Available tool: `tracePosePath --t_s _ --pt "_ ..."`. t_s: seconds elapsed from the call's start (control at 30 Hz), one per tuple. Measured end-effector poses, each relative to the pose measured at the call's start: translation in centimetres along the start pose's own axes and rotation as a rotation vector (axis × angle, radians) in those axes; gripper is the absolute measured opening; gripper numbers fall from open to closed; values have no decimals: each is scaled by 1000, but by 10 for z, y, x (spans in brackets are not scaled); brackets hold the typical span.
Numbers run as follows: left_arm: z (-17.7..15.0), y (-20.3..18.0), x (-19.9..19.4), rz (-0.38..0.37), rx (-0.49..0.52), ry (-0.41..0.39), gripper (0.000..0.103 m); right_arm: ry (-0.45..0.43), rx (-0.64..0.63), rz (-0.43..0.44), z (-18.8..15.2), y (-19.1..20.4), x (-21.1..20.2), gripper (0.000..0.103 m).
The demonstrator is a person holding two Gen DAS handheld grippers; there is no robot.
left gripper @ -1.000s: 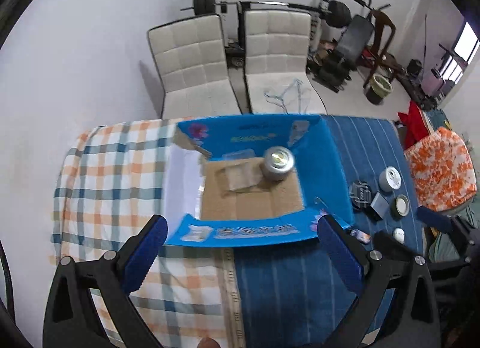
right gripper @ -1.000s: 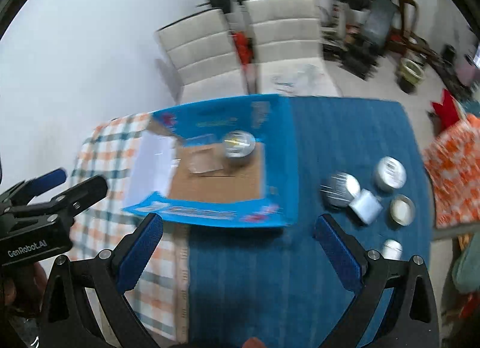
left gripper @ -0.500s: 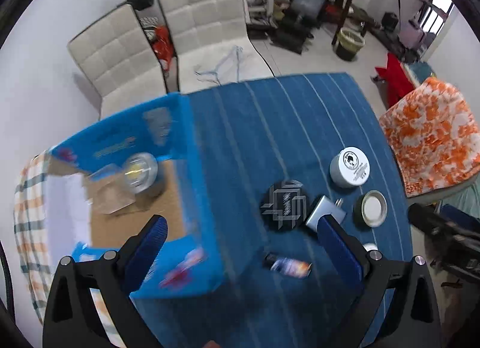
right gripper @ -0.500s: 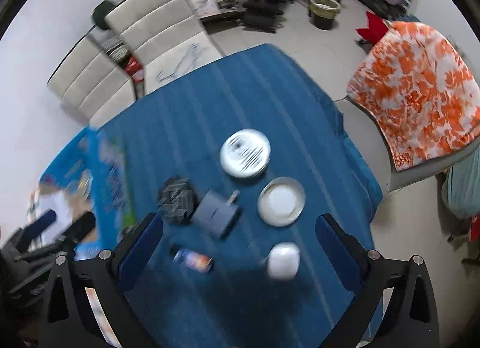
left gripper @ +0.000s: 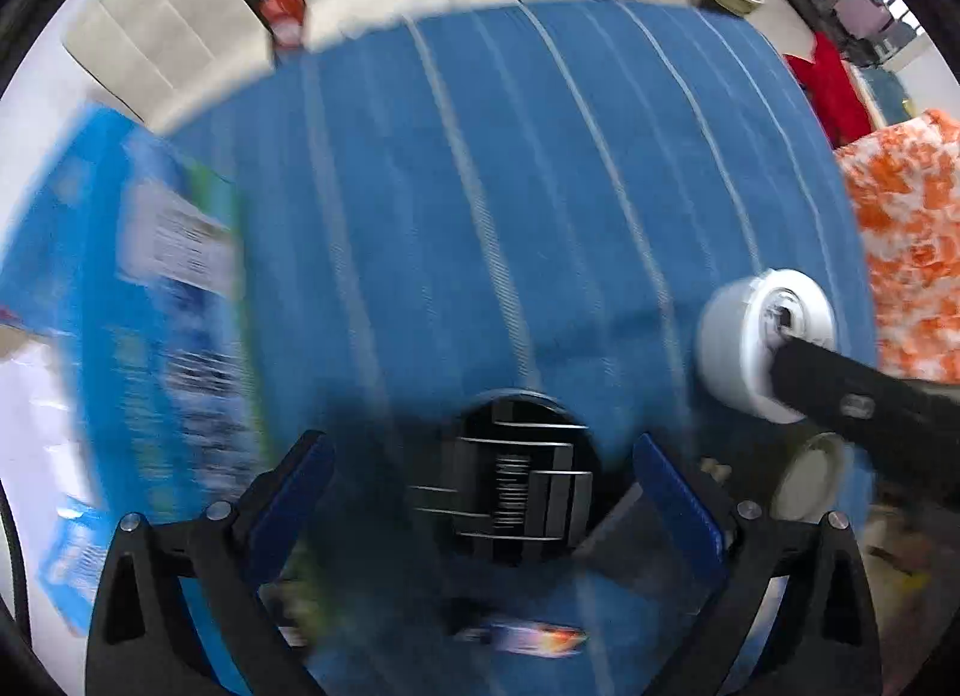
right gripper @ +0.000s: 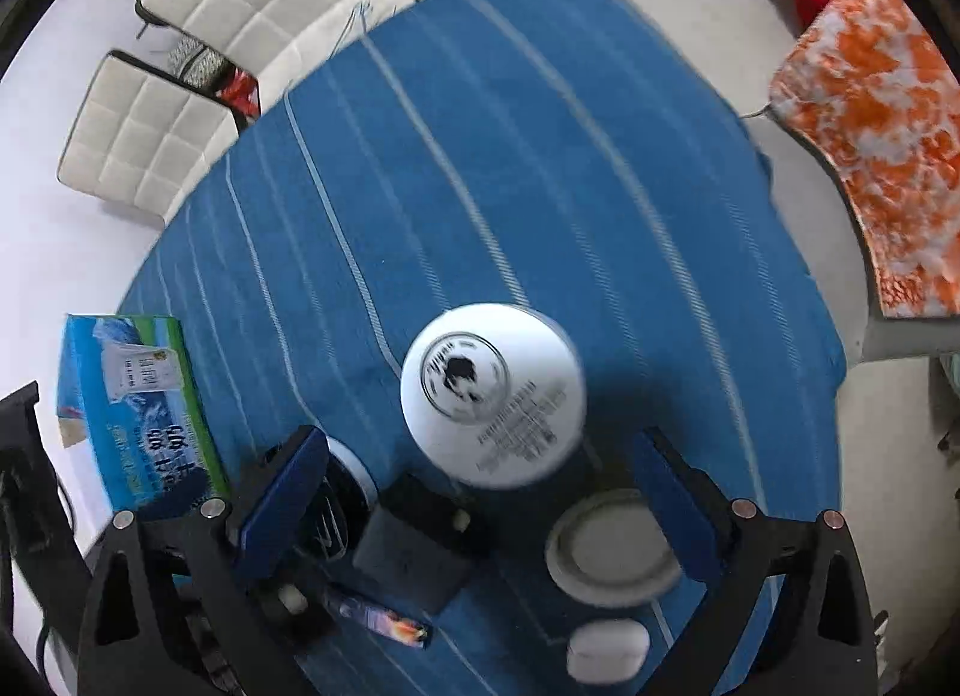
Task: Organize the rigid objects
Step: 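Grasp the black round tin with the left tool while the right tool grasps the white cream jar, then lower the black tin and cream jar into the blue box and open both tools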
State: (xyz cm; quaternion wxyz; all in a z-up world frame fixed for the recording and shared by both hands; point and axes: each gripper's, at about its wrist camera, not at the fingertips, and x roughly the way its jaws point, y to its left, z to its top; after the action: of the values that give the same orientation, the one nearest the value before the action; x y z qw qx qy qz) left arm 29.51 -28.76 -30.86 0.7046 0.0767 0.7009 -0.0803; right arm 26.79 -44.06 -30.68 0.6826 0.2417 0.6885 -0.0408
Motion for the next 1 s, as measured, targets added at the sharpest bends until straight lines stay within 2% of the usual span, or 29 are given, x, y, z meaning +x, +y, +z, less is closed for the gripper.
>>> tracePosePath --t_s 0.17,0.23,0.27,0.3,0.37,0.4,0.57,0.6,0.7,0.77,0.93,1.0 --pt "-4 -1 31 4 -22 72 102 65 14 -21 14 1 27 92" --pt "-7 3 39 -18 -42 75 100 78 -3 -54 16 1 34 74" --pt "-10 5 42 -21 -46 83 95 81 -14 -63 17 -2 35 74" --pt "-13 3 42 -13 -31 71 94 74 -23 -68 16 -2 34 73" --pt "-19 -1 37 -7 -9 39 81 59 -68 -128 15 1 29 72" --pt "-22 -4 35 -4 1 29 79 51 -88 -152 13 3 28 71" --pt "-29 -8 38 -3 -8 20 87 87 -95 -170 17 3 40 74" --pt "-32 -9 38 -2 -4 11 87 69 -106 -183 17 5 39 74" --pt "-42 -2 38 -11 -3 -9 83 70 -86 -203 21 5 38 71" --pt "-44 3 32 -9 8 -21 74 65 -77 -203 21 4 34 70" --pt "-45 2 22 19 17 -20 74 54 -108 -222 15 1 31 68" --pt "-44 -1 8 15 7 -43 74 28 -130 -234 10 3 24 68"
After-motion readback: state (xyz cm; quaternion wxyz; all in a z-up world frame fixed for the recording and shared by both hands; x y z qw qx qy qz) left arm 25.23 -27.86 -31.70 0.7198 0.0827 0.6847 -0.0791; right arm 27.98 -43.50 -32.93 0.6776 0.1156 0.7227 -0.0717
